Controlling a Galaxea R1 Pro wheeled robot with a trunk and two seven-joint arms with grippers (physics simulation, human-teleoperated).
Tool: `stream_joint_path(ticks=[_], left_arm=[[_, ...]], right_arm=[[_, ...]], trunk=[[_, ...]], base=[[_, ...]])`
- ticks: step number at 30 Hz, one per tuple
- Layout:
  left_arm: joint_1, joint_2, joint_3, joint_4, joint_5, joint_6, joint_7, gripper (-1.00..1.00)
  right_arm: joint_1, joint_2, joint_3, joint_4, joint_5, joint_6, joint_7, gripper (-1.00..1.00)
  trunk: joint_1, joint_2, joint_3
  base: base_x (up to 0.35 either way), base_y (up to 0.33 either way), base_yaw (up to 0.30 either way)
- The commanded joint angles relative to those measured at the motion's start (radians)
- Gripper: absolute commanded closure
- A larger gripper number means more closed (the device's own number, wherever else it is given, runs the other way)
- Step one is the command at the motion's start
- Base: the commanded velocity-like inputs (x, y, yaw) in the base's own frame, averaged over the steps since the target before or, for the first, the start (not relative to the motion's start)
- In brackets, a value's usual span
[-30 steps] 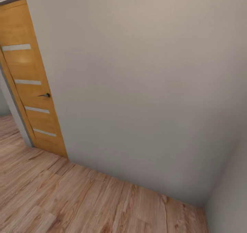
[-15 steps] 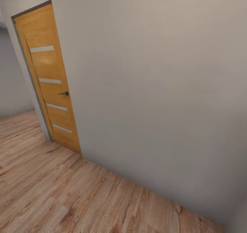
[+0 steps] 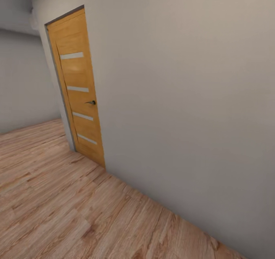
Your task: Move the two storage containers from the living room to the garage. In the garage, place one container on the floor and stack the other container on top of it (either order is fine).
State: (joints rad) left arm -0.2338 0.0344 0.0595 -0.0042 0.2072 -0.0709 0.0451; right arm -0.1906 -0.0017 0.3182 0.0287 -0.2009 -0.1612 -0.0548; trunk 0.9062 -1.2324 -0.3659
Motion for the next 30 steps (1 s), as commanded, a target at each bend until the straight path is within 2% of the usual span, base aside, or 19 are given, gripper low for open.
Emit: stream_joint_path(ticks=[1,9,30], left_arm=[[-0.001,-0.001,0.005,0.001,0.0,-0.004,0.001,-1.0],[-0.001,-0.001,0.005,0.001,0.0,-0.003,0.001,-1.0],[-0.001,0.0,0.005,0.001,0.001,-0.003,0.001,-1.0]], right_arm=[[-0.001,0.0,0.009,0.003,-0.009,-0.006,0.0,-1.0],[-0.001,0.0,0.01,0.003,-0.009,-0.006,0.0,-1.0],[-0.001,-0.001,0.01,0.002,-0.009,-0.006,0.0,-1.0]], trunk=[[0.0,-0.001,-0.001],[0.0,-0.001,-0.001],[0.0,-0.001,-0.001]], base=[[0.0,0.0,0.277],[0.058,0.0,0.277],[0.312,0.0,0.277]])
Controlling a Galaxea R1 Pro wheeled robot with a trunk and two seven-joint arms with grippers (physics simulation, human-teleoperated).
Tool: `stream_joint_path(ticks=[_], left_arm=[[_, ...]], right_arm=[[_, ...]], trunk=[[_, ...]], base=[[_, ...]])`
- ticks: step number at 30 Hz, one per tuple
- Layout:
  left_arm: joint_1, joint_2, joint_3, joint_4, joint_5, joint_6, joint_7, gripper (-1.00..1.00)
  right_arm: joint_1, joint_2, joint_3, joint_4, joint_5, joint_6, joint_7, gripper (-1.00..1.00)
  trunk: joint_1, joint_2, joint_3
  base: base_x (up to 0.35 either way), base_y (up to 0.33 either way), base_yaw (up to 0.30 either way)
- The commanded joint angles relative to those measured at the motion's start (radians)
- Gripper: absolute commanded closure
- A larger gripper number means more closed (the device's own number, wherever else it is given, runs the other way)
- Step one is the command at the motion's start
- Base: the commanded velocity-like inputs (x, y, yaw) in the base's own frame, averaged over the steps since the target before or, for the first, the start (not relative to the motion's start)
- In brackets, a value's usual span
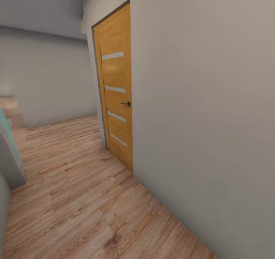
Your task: Move the two storage containers from the living room to the garage. In the garage, place one container on the floor and stack the other container on top of it (either order is fine).
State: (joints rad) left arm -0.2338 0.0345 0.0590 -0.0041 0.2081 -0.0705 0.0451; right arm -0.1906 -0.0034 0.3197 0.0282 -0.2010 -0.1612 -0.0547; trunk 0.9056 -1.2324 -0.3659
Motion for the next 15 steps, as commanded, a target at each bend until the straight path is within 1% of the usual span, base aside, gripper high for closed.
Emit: stream_joint_path(ticks=[1,15], left_arm=[[-0.001,0.0,0.006,0.001,0.0,-0.003,0.001,-1.0],[-0.001,0.001,0.006,0.001,0.0,-0.003,0.001,-1.0]], right_arm=[[-0.001,0.0,0.009,0.003,-0.009,-0.006,-0.001,-1.0],[-0.001,0.0,0.009,0.003,-0.009,-0.006,-0.002,-1.0]], trunk=[[0.001,-0.001,-0.001],[0.001,-0.001,-0.001]], base=[[0.32,0.0,0.277],[0.32,0.0,0.277]])
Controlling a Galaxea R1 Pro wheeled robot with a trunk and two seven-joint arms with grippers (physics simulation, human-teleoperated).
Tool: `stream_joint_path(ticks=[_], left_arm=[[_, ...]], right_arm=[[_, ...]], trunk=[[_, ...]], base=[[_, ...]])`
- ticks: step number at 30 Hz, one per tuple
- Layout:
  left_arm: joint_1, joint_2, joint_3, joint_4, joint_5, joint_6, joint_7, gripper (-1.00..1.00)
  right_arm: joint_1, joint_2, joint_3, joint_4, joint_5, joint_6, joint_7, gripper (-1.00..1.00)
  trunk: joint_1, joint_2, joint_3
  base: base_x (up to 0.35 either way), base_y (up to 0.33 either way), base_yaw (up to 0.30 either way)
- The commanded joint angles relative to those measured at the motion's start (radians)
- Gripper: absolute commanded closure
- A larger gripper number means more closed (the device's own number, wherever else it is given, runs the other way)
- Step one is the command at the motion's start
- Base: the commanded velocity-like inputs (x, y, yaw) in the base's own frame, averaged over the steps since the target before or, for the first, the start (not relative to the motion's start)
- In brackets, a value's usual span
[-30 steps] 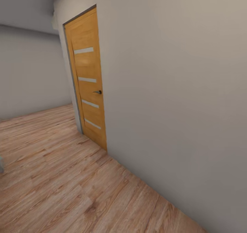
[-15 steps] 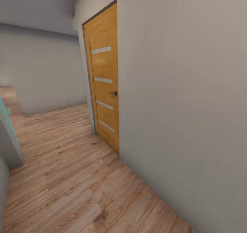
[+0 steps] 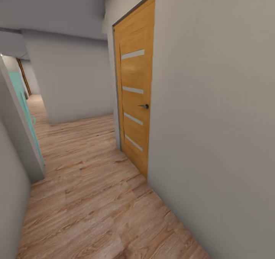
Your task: Move the two storage containers from the living room to the garage. In the garage, place one container on the floor and stack the other container on top of it (either order is fine).
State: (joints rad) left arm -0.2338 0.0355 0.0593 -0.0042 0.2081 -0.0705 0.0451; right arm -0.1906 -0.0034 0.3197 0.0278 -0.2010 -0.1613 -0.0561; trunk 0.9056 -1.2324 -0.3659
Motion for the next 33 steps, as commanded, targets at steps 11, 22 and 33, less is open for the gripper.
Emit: stream_joint_path(ticks=[11,22,33], left_arm=[[-0.001,0.0,0.005,0.001,0.0,-0.003,0.001,-1.0],[-0.001,0.0,0.005,0.001,0.0,-0.003,0.001,-1.0],[-0.001,0.0,0.005,0.001,-0.001,-0.003,0.001,-1.0]], right_arm=[[-0.001,0.0,0.009,0.003,-0.009,-0.006,-0.001,-1.0],[-0.001,0.0,0.009,0.003,-0.009,-0.006,0.0,-1.0],[-0.001,0.0,0.009,0.003,-0.009,-0.006,0.0,-1.0]], trunk=[[0.001,-0.001,-0.001],[0.001,-0.001,-0.001],[0.001,-0.001,-0.001]], base=[[0.32,0.0,0.277],[0.32,0.0,0.277],[0.32,0.0,0.277]])
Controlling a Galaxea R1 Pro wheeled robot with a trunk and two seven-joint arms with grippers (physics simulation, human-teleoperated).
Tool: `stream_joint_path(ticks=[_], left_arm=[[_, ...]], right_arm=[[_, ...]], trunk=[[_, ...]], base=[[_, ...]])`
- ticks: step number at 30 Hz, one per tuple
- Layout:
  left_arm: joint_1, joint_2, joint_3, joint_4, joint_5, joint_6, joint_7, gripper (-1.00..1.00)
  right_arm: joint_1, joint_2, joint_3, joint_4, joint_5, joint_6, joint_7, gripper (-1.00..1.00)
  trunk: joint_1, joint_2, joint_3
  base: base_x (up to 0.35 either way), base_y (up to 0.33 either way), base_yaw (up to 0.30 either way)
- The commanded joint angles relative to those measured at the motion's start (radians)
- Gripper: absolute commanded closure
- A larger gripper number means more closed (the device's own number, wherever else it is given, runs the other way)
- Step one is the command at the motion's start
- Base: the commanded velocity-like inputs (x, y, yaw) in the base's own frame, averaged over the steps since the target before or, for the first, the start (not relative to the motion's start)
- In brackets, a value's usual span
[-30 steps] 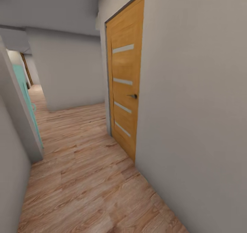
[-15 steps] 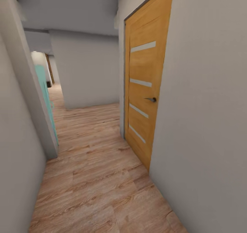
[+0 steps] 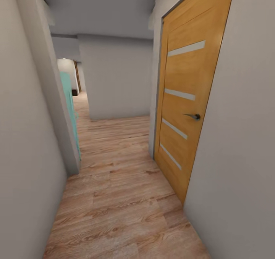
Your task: Move the two storage containers from the living room to the garage. In the garage, place one container on the floor and stack the other container on top of it (either order is fine).
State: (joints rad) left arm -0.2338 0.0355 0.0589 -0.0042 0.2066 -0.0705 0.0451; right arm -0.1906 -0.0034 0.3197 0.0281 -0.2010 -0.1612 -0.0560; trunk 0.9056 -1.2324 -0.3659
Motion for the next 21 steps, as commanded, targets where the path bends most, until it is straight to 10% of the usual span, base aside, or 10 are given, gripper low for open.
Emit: stream_joint_path(ticks=[1,21], left_arm=[[-0.001,0.0,0.005,0.001,0.0,-0.003,0.001,-1.0],[-0.001,-0.001,0.005,0.001,0.0,-0.002,0.001,-1.0]], right_arm=[[-0.001,0.0,0.009,0.003,-0.009,-0.006,-0.001,-1.0],[-0.001,-0.001,0.015,0.003,-0.001,-0.003,0.0,-1.0]], trunk=[[0.001,-0.001,-0.001],[0.001,-0.001,-0.001]], base=[[0.32,0.0,0.277],[0.32,0.0,0.208]])
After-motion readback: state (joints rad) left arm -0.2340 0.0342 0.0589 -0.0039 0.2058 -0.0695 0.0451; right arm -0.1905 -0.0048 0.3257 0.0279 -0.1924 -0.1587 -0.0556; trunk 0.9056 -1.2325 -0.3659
